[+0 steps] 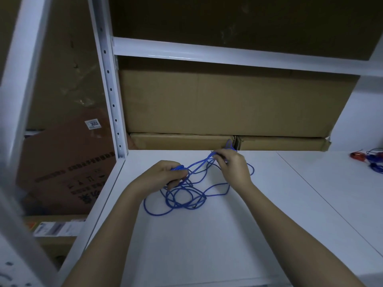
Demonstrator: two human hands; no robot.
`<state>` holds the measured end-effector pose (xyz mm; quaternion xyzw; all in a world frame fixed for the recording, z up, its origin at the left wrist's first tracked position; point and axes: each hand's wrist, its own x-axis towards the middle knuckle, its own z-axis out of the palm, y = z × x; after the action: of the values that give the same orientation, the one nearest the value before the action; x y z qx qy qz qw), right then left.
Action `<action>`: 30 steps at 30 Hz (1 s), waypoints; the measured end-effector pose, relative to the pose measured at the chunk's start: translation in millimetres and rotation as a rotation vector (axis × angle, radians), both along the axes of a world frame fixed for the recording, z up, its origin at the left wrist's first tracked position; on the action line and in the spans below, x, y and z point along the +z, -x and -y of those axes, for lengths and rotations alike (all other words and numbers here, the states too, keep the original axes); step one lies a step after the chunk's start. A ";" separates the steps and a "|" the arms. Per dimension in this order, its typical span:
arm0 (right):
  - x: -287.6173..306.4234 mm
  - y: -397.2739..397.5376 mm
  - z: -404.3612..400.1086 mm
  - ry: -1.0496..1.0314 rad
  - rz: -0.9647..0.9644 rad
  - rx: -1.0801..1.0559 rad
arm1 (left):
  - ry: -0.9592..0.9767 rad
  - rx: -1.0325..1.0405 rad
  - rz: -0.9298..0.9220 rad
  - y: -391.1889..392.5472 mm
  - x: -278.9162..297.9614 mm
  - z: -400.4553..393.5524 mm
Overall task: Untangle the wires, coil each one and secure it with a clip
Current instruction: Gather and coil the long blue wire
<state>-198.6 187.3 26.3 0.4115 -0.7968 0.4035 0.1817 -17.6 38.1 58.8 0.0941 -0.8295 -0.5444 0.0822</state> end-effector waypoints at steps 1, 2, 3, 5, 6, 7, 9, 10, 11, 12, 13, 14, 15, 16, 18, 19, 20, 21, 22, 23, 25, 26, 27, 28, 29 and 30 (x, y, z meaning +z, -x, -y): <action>-1.6 0.6 1.3 0.020 -0.043 -0.016 | 0.049 0.034 -0.007 2.1 -1.5 -0.1; -3.1 1.6 1.7 0.042 -0.076 -0.032 | 0.099 0.063 -0.003 4.1 -2.3 -0.3; -2.8 2.0 0.8 0.053 -0.067 -0.051 | 0.133 0.074 0.015 5.5 -2.8 -0.4; 0.0 3.7 -1.0 0.057 0.066 -0.029 | 0.156 0.026 0.073 7.6 -2.5 -2.5; 3.0 3.9 -0.5 0.072 0.197 0.021 | 0.172 -0.011 0.110 8.6 -2.1 -4.8; 7.9 2.1 0.0 0.106 0.374 0.085 | 0.200 -0.035 0.143 10.2 -2.0 -7.7; 19.0 -2.2 -0.3 0.233 0.763 0.223 | 0.271 -0.035 0.172 15.6 -3.3 -12.9; 24.3 -3.8 -1.5 0.302 0.922 0.291 | 0.298 -0.019 0.173 18.8 -4.5 -15.2; 28.4 -5.1 -3.2 0.360 1.033 0.355 | 0.318 -0.005 0.170 21.8 -5.6 -16.9; 31.5 -6.8 -4.4 0.402 1.097 0.413 | 0.325 0.001 0.164 24.6 -6.2 -18.2; 33.2 -8.0 -4.9 0.422 1.114 0.447 | 0.317 -0.001 0.156 27.0 -6.5 -19.3; 35.1 -10.3 -5.2 0.440 1.112 0.461 | 0.302 -0.011 0.150 29.0 -6.4 -20.5; 36.3 -11.1 -4.2 0.458 1.097 0.454 | 0.294 -0.021 0.147 30.6 -6.3 -22.0; 38.5 -12.1 -3.5 0.481 1.094 0.453 | 0.297 -0.028 0.144 32.1 -6.1 -23.4; 43.2 -13.1 -3.5 0.527 1.105 0.470 | 0.314 -0.008 0.131 35.3 -6.9 -25.0; 45.4 -12.6 -4.2 0.549 1.118 0.488 | 0.310 0.018 0.114 37.1 -7.7 -24.5; 47.5 -12.1 -5.1 0.571 1.134 0.512 | 0.297 0.052 0.094 39.0 -8.7 -23.1; 48.1 -10.9 -6.1 0.583 1.136 0.518 | 0.283 0.086 0.074 40.4 -9.7 -21.4; 48.2 -10.0 -7.2 0.601 1.139 0.509 | 0.277 0.115 0.054 41.1 -10.4 -19.8; 47.4 -8.6 -7.8 0.632 1.151 0.493 | 0.273 0.138 0.034 41.1 -10.5 -18.5; 46.7 -5.2 -8.8 0.734 1.224 0.478 | 0.248 0.173 -0.003 40.6 -9.8 -16.8; 47.6 -4.4 -8.9 0.779 1.262 0.481 | 0.234 0.187 -0.007 40.9 -9.5 -15.9; 48.0 -2.6 -7.7 0.791 1.279 0.480 | 0.236 0.198 -0.001 41.8 -9.6 -14.7; 48.5 -1.7 -6.6 0.773 1.277 0.471 | 0.255 0.206 0.018 43.2 -10.3 -13.5; 48.5 -1.6 -5.0 0.738 1.254 0.446 | 0.285 0.217 0.037 44.7 -11.5 -12.4; 48.4 -2.4 -3.8 0.687 1.215 0.415 | 0.310 0.239 0.048 46.8 -13.5 -10.8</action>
<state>-196.1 191.1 74.7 0.1772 -0.4909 0.8143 -0.2540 -64.4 48.9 45.2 0.1911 -0.8880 -0.3942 0.1399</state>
